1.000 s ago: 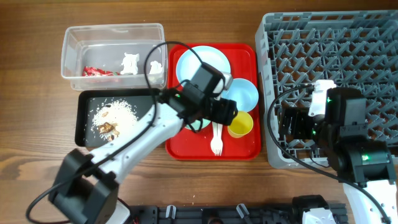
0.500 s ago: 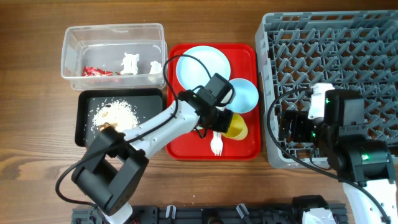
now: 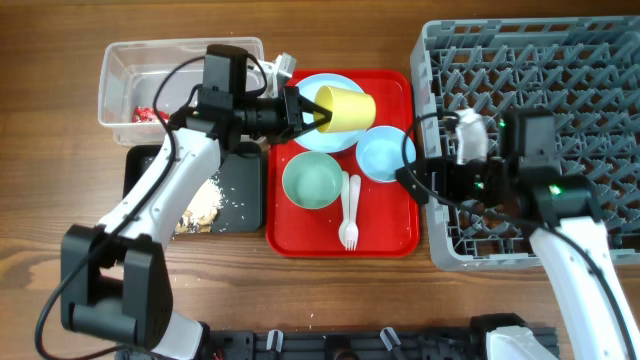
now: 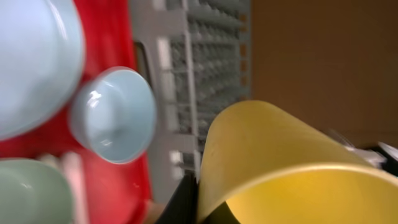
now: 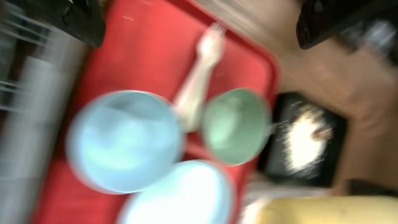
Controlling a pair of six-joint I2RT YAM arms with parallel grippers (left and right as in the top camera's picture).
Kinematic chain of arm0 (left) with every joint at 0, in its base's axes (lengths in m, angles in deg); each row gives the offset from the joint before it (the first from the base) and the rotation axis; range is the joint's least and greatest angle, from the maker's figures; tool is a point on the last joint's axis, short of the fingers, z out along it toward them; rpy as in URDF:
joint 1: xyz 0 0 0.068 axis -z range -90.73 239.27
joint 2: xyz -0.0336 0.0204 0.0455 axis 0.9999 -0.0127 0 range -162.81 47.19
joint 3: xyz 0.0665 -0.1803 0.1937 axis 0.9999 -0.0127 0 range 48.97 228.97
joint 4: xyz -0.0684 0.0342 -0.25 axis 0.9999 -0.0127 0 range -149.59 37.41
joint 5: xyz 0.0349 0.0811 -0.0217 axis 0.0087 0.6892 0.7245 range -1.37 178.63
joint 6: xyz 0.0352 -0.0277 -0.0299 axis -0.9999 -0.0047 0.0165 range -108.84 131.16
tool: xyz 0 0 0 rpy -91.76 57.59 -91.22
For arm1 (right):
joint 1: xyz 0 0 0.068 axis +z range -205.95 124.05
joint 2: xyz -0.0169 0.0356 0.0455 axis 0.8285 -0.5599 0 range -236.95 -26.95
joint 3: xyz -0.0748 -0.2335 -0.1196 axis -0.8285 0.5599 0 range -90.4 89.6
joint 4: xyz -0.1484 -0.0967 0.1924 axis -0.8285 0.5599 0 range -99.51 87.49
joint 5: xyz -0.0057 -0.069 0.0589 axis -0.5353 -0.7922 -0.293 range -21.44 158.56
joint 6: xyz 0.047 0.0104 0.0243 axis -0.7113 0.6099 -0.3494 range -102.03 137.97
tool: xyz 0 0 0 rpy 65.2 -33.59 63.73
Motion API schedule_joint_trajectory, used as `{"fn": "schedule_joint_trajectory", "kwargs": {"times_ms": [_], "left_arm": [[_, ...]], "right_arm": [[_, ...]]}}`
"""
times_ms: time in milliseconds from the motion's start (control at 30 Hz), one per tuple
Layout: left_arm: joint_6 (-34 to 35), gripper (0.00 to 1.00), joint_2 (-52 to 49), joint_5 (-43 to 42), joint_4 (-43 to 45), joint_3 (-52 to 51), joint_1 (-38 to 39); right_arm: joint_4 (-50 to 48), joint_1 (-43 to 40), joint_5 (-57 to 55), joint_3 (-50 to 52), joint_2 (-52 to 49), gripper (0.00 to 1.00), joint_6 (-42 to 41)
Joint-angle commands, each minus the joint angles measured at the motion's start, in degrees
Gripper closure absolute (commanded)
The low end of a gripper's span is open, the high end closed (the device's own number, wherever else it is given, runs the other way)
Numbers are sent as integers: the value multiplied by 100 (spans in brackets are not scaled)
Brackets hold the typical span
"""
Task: Sort waste into correct bins and load items into the dishwasher rack
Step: 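Hand the yellow cup from the left gripper to the right gripper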
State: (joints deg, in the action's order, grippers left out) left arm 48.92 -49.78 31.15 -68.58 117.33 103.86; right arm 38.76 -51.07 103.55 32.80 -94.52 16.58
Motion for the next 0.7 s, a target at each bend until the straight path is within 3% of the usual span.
{"fn": "schedule_joint_trajectory", "kwargs": {"times_ms": [0, 367, 433, 667], "left_arm": [[643, 96, -205, -1519, 111, 33, 61], [643, 96, -205, -1707, 105, 33, 354], [640, 96, -205, -1707, 105, 33, 358], [643, 96, -205, -1709, 105, 33, 358]], "right_arm": [[-387, 9, 2208, -83, -568, 0, 660], [-2745, 9, 4548, -83, -1683, 0, 723], [-3121, 9, 4940, -83, -1727, 9, 710], [-3864, 9, 4931, -83, -1725, 15, -50]]}}
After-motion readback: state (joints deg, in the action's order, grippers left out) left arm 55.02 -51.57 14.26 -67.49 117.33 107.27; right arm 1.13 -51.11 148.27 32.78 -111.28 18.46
